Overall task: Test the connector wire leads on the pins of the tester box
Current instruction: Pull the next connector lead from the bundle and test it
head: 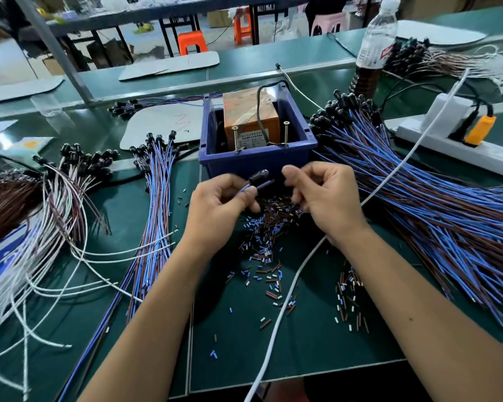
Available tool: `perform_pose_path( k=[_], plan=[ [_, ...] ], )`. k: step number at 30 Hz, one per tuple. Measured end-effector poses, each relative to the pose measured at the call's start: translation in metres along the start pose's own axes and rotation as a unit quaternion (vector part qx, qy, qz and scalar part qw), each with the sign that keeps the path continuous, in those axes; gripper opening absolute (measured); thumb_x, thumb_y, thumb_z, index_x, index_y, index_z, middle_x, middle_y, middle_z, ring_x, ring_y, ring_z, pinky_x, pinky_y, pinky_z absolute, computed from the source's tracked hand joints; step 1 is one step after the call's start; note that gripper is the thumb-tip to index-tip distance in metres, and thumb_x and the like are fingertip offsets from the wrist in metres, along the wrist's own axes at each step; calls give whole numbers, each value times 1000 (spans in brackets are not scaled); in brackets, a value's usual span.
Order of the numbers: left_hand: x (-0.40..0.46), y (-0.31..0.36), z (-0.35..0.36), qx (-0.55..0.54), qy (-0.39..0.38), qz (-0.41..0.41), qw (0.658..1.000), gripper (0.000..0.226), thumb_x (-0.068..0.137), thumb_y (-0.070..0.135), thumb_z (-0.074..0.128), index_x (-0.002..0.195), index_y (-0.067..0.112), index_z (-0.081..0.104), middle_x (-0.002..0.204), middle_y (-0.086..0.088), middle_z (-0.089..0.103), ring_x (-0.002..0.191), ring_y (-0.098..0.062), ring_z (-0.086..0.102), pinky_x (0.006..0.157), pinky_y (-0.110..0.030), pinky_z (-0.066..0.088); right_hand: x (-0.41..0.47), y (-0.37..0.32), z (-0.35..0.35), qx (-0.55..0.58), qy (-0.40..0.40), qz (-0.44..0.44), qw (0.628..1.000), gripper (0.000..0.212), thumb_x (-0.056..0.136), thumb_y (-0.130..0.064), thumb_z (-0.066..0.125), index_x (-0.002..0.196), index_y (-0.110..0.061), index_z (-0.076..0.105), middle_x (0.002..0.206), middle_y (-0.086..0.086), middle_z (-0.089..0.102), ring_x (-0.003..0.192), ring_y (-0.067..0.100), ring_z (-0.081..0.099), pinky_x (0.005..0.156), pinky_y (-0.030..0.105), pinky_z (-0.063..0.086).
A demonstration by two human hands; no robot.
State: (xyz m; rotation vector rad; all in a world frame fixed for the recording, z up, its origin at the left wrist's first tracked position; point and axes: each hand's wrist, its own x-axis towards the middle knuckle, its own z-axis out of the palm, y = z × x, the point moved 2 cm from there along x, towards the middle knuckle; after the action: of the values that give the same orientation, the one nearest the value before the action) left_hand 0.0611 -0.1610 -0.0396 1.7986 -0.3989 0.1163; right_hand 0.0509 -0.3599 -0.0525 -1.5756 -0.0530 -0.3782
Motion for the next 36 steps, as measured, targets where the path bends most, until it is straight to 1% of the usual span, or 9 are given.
perform_pose_path(
  k=[3, 8, 13, 16, 19, 22, 26, 30, 36],
  plan=[
    [2, -3, -9, -100, 13, -62, 993, 16, 88, 23, 68, 73, 21, 71, 70, -8, 73, 40, -7, 31, 39, -15, 25, 4, 0, -11, -37, 28, -5, 999, 26, 92, -36, 79, 76, -17, 75, 60, 1, 68, 48, 11, 54, 51, 22, 45],
    [-1, 1, -1, -175, 4, -72, 982, 14, 94, 15, 66, 80, 14, 69, 76, -16, 75, 40, -7, 31, 39, -15, 25, -4, -4, 6, -143, -10, -70, 987, 16, 89, -36, 81, 93, -20, 82, 82, -8, 78, 77, 7, 72, 72, 27, 56],
    [-4, 6, 9, -194, -18, -59, 979, 17, 94, 18, 65, 77, 19, 68, 78, -19, 75, 38, -8, 31, 38, -15, 26, -14, -8, 27, 70, -59, -15, 996, 3, 92, -7, 77, 93, -7, 80, 61, -12, 69, 49, -3, 56, 53, 8, 42],
    [-5, 7, 9, -184, -25, -54, 981, 16, 100, 12, 63, 84, 9, 64, 80, -19, 76, 38, -8, 31, 38, -14, 26, -15, -10, 30, 130, -40, 30, 990, 5, 90, -9, 78, 86, -11, 79, 58, -3, 66, 42, 2, 45, 42, 15, 34],
    [-5, 9, 10, -191, -18, -41, 981, 18, 101, 8, 60, 84, 8, 61, 81, -17, 77, 37, -7, 31, 37, -14, 26, -17, -15, 31, 171, -36, 51, 983, 4, 92, -4, 74, 88, -4, 76, 57, -1, 68, 39, 2, 48, 40, 13, 34],
    [-5, 11, 8, -169, 44, 26, 984, 25, 100, 8, 63, 80, 21, 65, 86, -11, 79, 37, -7, 40, 38, -17, 33, -15, -20, 27, 156, -30, 16, 987, 6, 97, -5, 69, 94, -2, 73, 67, 6, 70, 40, 7, 45, 39, 18, 34],
    [-4, 11, -2, -131, 158, 91, 974, 8, 95, 25, 72, 89, 23, 77, 84, -6, 76, 50, 3, 51, 51, -12, 39, -11, -24, 18, 166, -30, -21, 985, 12, 108, -12, 55, 99, -4, 57, 97, 14, 77, 44, 17, 52, 41, 23, 39],
    [-2, 7, -6, -162, 221, 100, 957, 4, 92, 20, 74, 96, 20, 76, 77, -10, 75, 60, -8, 65, 61, -18, 45, -9, -22, 11, 108, 34, -74, 991, 9, 103, -11, 64, 97, -6, 61, 80, 12, 76, 42, 17, 51, 42, 23, 40],
    [0, 5, -4, -125, 257, 91, 954, 9, 94, 14, 73, 100, 19, 77, 75, -1, 76, 73, -15, 74, 75, -21, 53, -8, -21, 8, -62, 164, -183, 967, 10, 102, -17, 67, 101, -9, 73, 76, -3, 74, 52, 15, 63, 52, 30, 52]
  ],
)
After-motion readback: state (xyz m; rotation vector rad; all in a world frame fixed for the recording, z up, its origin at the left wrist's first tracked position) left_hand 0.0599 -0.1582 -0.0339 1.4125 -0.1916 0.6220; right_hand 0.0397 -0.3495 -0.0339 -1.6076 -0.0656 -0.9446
